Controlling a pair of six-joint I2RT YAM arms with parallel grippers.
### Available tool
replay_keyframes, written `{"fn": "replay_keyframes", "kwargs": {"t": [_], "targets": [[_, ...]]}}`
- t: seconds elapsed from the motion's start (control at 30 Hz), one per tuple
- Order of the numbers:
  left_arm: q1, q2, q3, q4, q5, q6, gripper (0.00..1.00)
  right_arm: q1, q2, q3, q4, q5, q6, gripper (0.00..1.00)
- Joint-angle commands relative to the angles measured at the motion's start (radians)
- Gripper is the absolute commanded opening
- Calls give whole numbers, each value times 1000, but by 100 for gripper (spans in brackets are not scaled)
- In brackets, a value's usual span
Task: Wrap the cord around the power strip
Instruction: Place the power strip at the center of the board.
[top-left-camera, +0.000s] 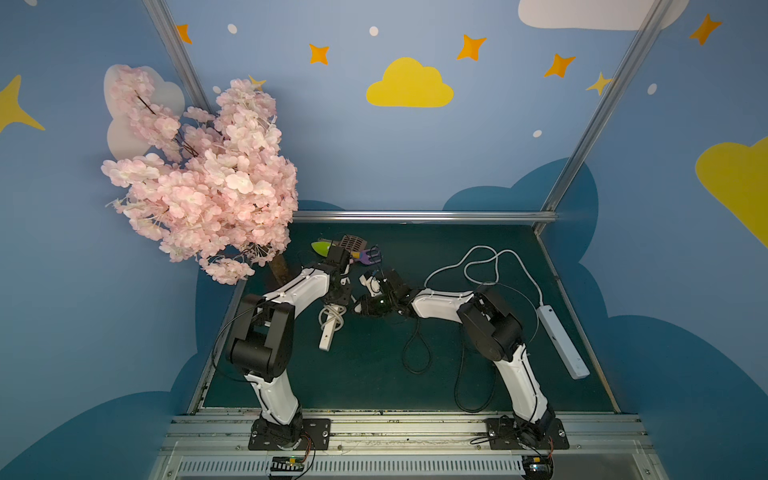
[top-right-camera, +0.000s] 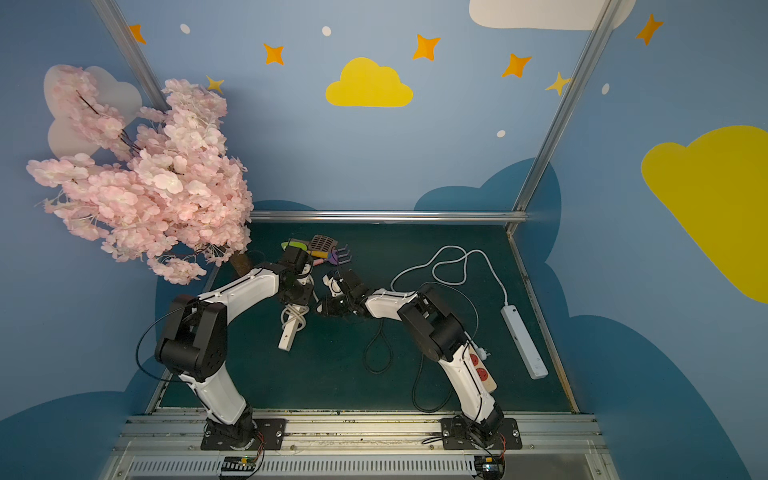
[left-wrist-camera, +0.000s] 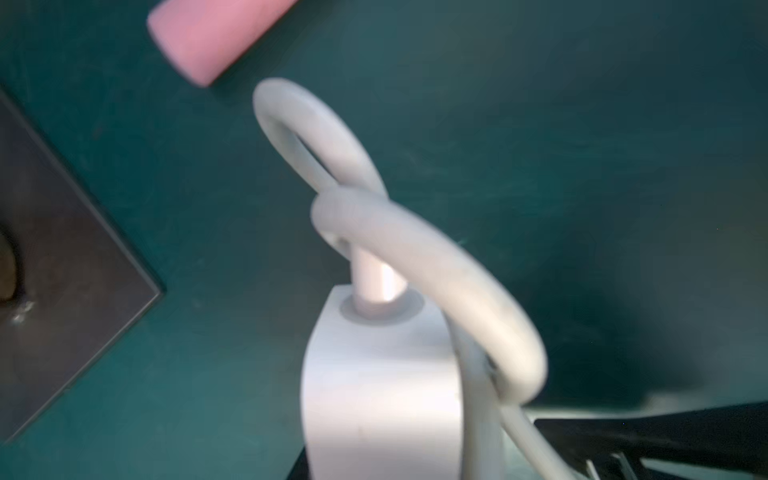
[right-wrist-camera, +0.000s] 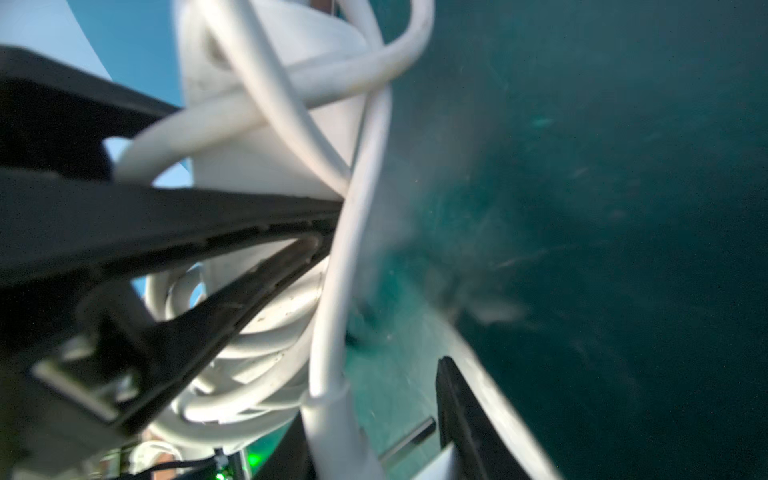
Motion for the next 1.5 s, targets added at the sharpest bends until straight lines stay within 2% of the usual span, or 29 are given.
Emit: {"fn": "replay_keyframes", "kwargs": {"t": [0.0,0.1,0.2,0.37,0.57,0.63,0.8,0.93,1.1,1.47], "targets": [[20,50,24,-22,-138,19,2,33,27,100,111,-111,140,0],[28,79,23,-15,-169,36,2,41,65,174,48,-114,132,1],[33,106,17,-9,-199,53,3,33,54,192,-10,-109,95,17],[35,129,14,5,-232,78,3,-17,-46,112,-44,-103,27,44],[34,160,41,-13,-256,86,8,-84,-206,-24,-92,-94,-59,58],[29,169,46,-21,-262,81,14,-102,-257,-70,-110,-88,-84,60],[18,153,66,-75,-274,53,40,-154,-378,-174,-136,-69,-126,60],[13,114,118,-136,-304,46,52,-183,-428,-216,-157,-71,-159,60],[8,78,194,-199,-282,44,59,-201,-449,-240,-182,-88,-181,60],[13,61,219,-222,-240,36,60,-227,-476,-247,-236,-92,-199,60]]}}
